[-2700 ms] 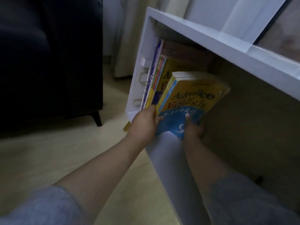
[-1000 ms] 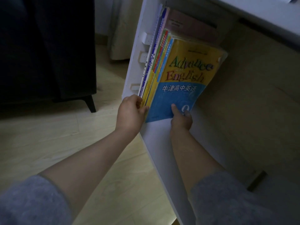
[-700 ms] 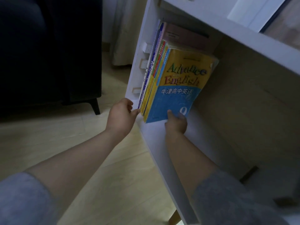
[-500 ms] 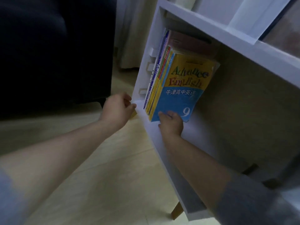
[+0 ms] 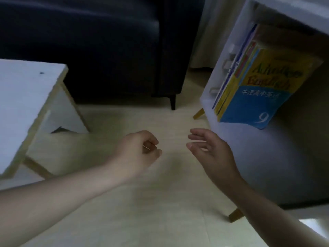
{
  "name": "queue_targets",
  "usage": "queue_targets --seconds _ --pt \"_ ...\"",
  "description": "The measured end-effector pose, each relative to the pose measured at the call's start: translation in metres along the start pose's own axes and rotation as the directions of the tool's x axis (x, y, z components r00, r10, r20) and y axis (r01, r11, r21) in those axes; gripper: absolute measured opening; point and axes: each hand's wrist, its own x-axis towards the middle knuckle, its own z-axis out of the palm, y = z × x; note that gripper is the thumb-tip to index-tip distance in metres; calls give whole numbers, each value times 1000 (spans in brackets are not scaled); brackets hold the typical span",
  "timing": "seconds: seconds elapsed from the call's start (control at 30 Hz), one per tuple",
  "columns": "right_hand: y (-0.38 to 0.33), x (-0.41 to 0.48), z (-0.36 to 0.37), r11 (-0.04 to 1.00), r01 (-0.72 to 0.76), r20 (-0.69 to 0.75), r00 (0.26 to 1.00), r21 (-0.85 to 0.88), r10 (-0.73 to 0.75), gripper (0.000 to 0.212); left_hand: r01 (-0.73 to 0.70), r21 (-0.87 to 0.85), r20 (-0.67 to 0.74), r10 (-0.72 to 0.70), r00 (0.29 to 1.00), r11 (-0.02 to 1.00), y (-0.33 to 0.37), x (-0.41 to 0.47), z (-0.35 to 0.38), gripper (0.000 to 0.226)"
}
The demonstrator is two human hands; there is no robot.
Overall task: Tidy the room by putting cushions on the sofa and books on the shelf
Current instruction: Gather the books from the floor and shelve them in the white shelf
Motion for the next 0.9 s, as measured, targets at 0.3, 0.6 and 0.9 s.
queue_targets --seconds 0.3,0.6,0.9 --pt "11 -36 109 994 -1 511 858 -110 58 29 209 154 2 -212 977 966 -63 -111 -35 12" --pt "-41 -91 217 963 267 838 531 -23 -127 28 532 143 -310 -473 825 835 -117 -214 -89 14" --pt "-69 -145 294 862 507 951 249 35 -185 32 732 -20 -453 -658 601 682 -176 -325 -103 9"
